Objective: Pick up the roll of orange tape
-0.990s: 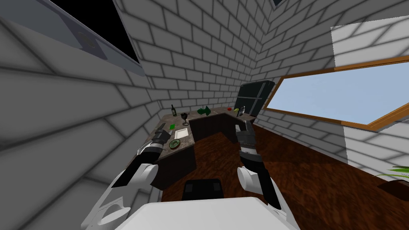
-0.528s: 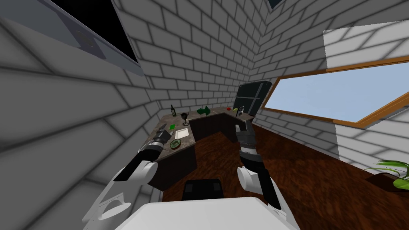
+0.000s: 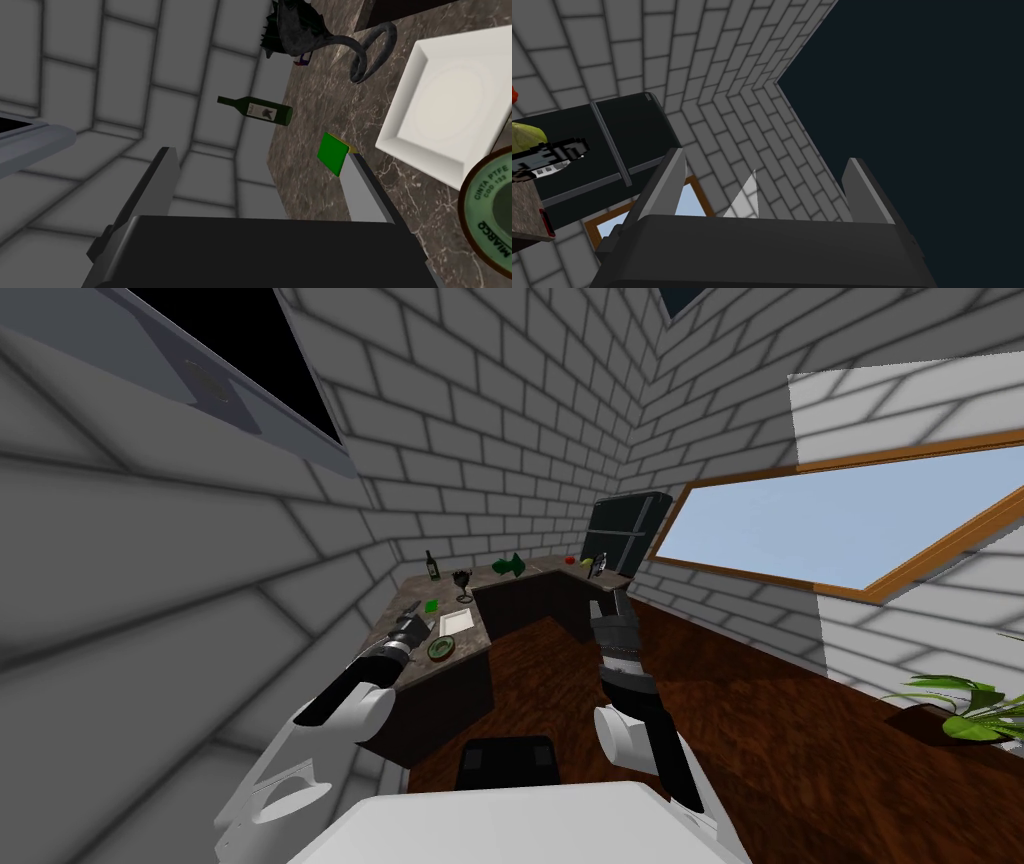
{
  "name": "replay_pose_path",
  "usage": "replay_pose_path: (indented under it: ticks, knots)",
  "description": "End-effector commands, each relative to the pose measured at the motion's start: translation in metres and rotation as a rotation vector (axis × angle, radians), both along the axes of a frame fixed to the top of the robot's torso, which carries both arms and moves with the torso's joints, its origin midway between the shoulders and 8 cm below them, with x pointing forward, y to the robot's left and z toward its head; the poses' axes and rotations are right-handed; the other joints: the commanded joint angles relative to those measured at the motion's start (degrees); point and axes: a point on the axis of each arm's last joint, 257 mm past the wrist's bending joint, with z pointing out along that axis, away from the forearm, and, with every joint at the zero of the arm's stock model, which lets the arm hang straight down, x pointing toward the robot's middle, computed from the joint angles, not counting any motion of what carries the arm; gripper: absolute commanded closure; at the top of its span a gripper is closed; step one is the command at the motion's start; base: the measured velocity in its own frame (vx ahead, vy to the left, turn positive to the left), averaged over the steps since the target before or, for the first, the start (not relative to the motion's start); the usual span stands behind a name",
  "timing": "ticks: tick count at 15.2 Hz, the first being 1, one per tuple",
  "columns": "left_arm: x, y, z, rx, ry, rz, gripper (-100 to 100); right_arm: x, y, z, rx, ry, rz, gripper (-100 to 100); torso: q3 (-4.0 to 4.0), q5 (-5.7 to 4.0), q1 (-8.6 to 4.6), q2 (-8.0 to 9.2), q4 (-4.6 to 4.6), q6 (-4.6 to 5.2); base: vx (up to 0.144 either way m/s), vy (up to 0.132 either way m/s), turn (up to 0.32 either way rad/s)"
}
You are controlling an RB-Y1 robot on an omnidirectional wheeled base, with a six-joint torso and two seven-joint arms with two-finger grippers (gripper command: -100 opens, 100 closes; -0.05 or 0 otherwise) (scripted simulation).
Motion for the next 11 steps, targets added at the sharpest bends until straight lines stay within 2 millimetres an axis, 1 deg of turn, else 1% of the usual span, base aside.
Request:
replay_pose_path:
  ticks: [1,2,4,7,8,11]
  knots:
    - [0.001,0.002,-0.009,-0.008,0.042,0.003,-100,0.000,0.000,0.000,0.000,0.000,0.000,0,0.00,0.00,0.00,0.00,0.00,0.00,-0.012,0.040,-0.033]
    - [0.001,0.002,-0.014,-0.010,0.062,0.005,-100,0.000,0.000,0.000,0.000,0.000,0.000,0,0.00,0.00,0.00,0.00,0.00,-0.01,-0.009,0.025,0.003]
    - [0.004,0.005,-0.016,-0.024,0.081,0.005,-100,0.000,0.000,0.000,0.000,0.000,0.000,0,-0.01,-0.01,-0.09,-0.02,-0.01,-0.02,-0.010,0.016,-0.026]
    - [0.003,0.005,-0.028,-0.027,0.129,0.009,-100,0.000,0.000,0.000,0.000,0.000,0.000,0,0.00,-0.01,-0.05,0.00,0.00,-0.01,-0.014,0.028,-0.040]
    - [0.006,0.008,-0.029,-0.042,0.145,0.011,-100,0.000,0.000,0.000,0.000,0.000,0.000,0,-0.01,-0.01,-0.07,-0.01,0.00,-0.02,-0.015,0.025,-0.073]
    - [0.003,0.008,-0.042,-0.045,0.197,0.015,-100,0.000,0.000,0.000,0.000,0.000,0.000,0,0.00,0.00,-0.04,0.00,0.00,-0.01,-0.013,0.031,-0.031]
